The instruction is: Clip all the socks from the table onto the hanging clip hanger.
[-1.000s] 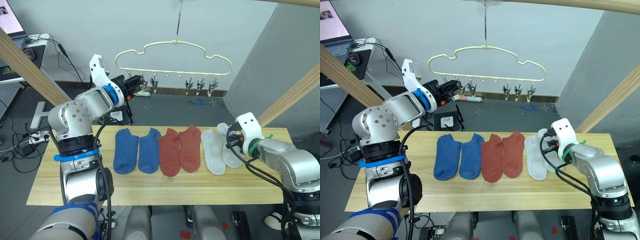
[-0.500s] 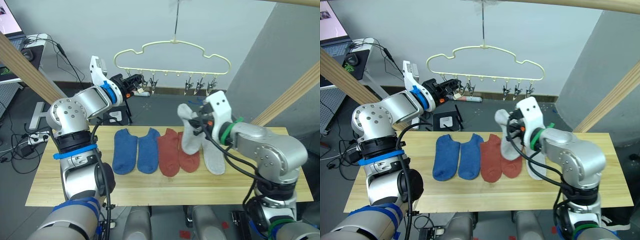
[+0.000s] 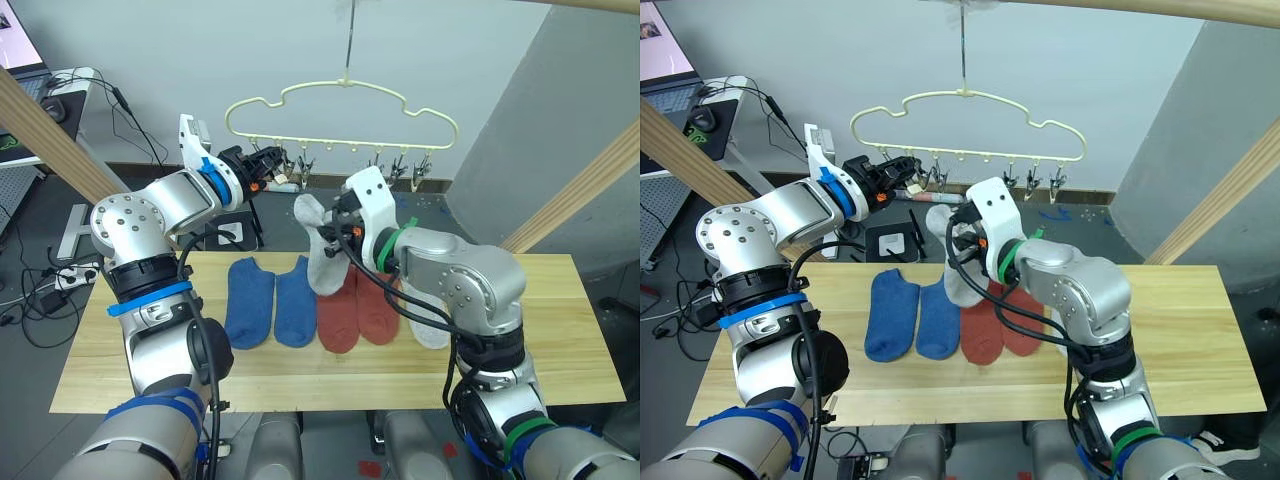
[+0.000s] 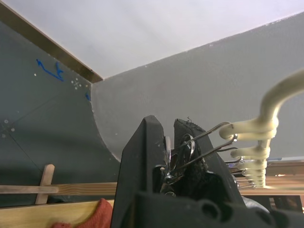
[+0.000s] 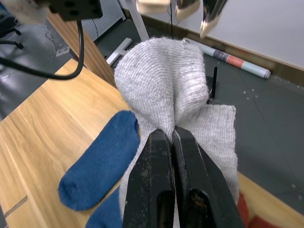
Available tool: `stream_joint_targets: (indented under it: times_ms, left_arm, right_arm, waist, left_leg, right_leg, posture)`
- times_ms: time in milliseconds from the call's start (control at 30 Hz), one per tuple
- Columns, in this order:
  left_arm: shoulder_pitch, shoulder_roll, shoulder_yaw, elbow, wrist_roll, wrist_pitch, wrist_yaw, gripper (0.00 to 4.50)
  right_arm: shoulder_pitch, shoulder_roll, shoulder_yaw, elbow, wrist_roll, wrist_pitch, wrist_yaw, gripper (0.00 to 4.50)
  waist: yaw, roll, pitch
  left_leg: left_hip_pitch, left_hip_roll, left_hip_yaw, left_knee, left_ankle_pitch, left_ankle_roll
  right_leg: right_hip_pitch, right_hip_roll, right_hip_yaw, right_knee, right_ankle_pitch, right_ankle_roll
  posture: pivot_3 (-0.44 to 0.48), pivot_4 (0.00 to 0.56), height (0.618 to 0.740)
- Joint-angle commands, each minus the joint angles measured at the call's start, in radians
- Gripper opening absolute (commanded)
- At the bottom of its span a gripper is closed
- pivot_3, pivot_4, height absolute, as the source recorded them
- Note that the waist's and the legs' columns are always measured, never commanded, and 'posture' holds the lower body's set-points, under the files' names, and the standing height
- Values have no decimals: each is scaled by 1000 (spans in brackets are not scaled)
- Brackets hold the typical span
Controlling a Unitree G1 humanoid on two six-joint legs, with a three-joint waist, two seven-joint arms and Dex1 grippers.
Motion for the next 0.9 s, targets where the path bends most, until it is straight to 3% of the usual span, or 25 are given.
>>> stream_joint_targets:
  times_ms: [33,900]
  left_arm:
    - [6,11,22,-1,-5,5,31,259]
    - [26,7,0,-42,-28,10,49,259]
  right_arm:
    - [-36,9,17,15,6,-58,25,30]
    - [-160,16,54,212,-21,-219,94,30]
  waist:
    - [0,0,0]
    - [2,0,0]
  left_leg:
    - [0,0,0,0,0,0]
    - [0,0,0,0,0,0]
  right_leg:
    - [0,0,0,0,0,0]
    - [-1,0,0,1,0,0]
  posture:
    - [62,301,740]
    - [92,294,740]
